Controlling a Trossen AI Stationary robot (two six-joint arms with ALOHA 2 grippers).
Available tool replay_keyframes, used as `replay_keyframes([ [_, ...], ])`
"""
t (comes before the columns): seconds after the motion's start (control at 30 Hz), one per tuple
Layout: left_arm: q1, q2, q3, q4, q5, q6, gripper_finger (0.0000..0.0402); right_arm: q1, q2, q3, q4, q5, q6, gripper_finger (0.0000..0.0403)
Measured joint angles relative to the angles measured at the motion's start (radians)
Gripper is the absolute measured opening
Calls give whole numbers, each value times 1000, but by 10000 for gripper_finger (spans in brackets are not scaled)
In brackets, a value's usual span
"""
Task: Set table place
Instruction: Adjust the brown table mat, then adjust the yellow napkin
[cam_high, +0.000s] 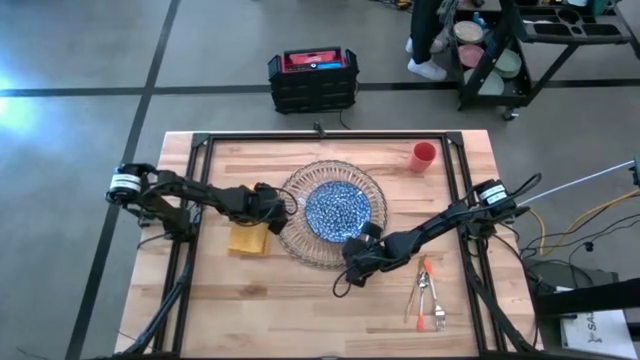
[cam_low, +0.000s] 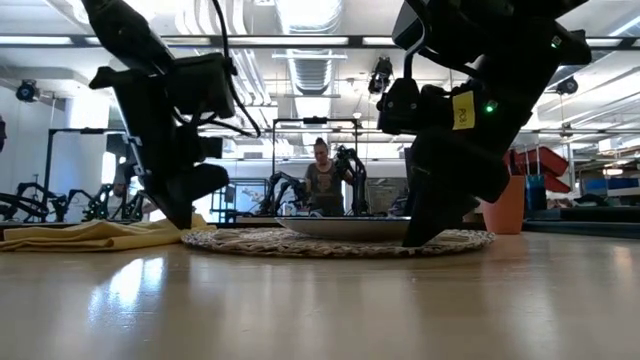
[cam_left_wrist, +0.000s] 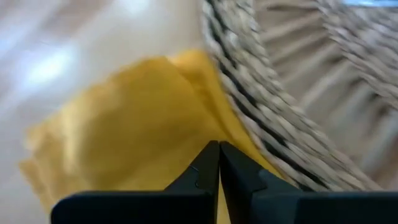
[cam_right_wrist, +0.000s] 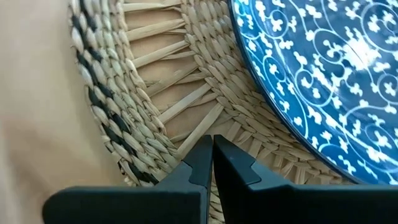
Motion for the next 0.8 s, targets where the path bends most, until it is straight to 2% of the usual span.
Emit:
replay_keyframes([
  [0.13, -47, -23, 18, -16, 53, -12, 0, 44, -5, -1, 0, -23, 19, 0],
  [0.3, -152, -67, 18, -69, 23, -98, 0, 115, -5, 0, 2, -41, 38, 0],
  [0.43, -210, -105, 18, -146, 13, -196, 0, 143, -3, 21, -12, -13, 50, 0],
  [0.67, -293, -135, 15, -333, -35, -390, 0, 150, -8, 155, -121, 5, -33, 0],
  [0.8, -321, -133, 2, -336, -36, -457, 0, 151, -8, 201, -162, 44, -70, 0],
])
